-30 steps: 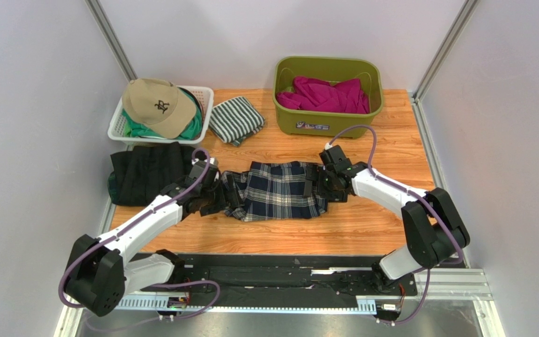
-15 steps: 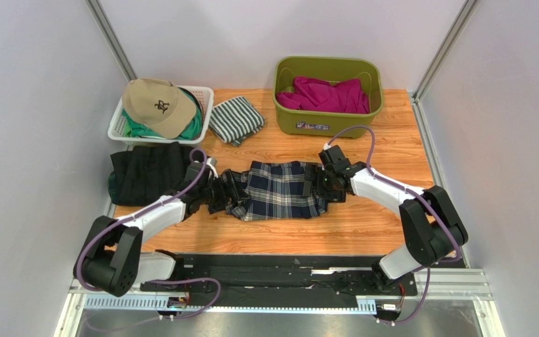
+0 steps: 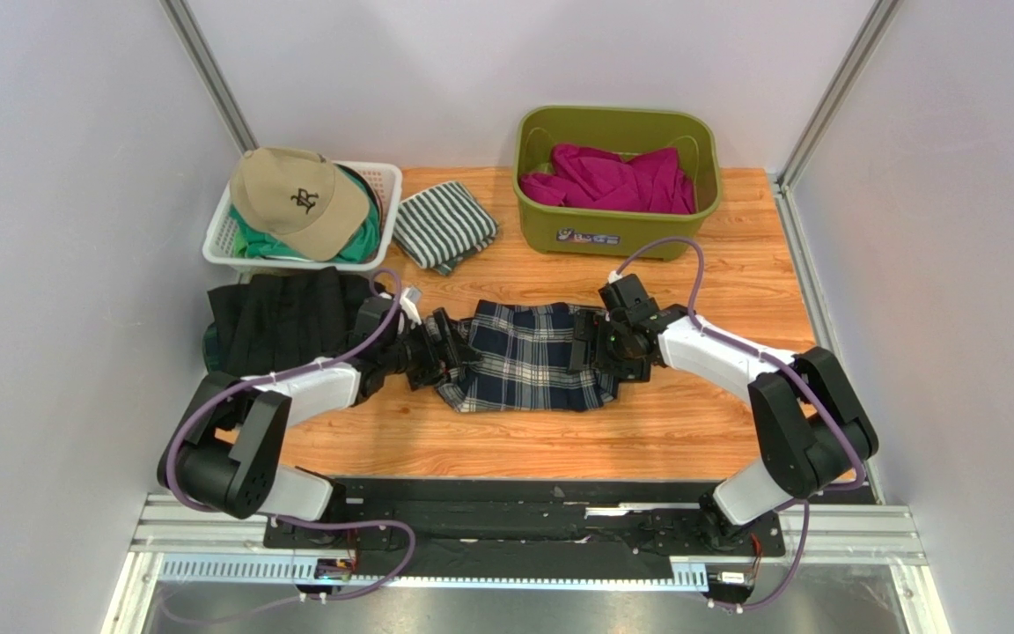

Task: Fold and stack the skirts
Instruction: Pick up the skirt from the center of the board, then place the skirt at the center of the board.

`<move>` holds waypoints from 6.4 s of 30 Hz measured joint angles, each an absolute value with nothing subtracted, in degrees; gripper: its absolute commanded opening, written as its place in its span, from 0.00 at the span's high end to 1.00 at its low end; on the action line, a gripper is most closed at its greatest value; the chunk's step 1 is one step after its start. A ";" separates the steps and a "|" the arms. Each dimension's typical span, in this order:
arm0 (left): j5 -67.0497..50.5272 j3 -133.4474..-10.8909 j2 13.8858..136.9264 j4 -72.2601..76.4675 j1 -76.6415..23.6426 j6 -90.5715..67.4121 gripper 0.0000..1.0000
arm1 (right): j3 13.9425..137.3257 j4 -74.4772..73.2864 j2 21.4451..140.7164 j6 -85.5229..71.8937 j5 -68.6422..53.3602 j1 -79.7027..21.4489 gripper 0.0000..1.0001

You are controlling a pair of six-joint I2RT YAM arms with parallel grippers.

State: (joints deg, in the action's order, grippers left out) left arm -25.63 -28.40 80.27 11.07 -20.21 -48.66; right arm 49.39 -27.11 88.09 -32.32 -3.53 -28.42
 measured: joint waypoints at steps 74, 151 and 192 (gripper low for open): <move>22.09 -66.96 63.40 -45.21 -26.72 -28.77 1.00 | 79.64 -21.91 90.43 -26.65 1.50 -48.18 1.00; 28.95 -70.87 69.89 -46.44 13.26 -15.09 0.03 | 101.08 -10.83 114.83 -34.48 -1.37 -57.30 0.01; 13.69 -58.63 82.74 -20.60 12.19 -19.99 0.01 | 51.94 -13.76 67.57 -30.09 9.63 -39.92 0.01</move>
State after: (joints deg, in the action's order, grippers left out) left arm 13.69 -58.63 82.74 -20.60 12.19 -19.99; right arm 51.94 -13.76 67.57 -30.09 9.63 -39.92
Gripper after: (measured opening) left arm 0.990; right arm 0.989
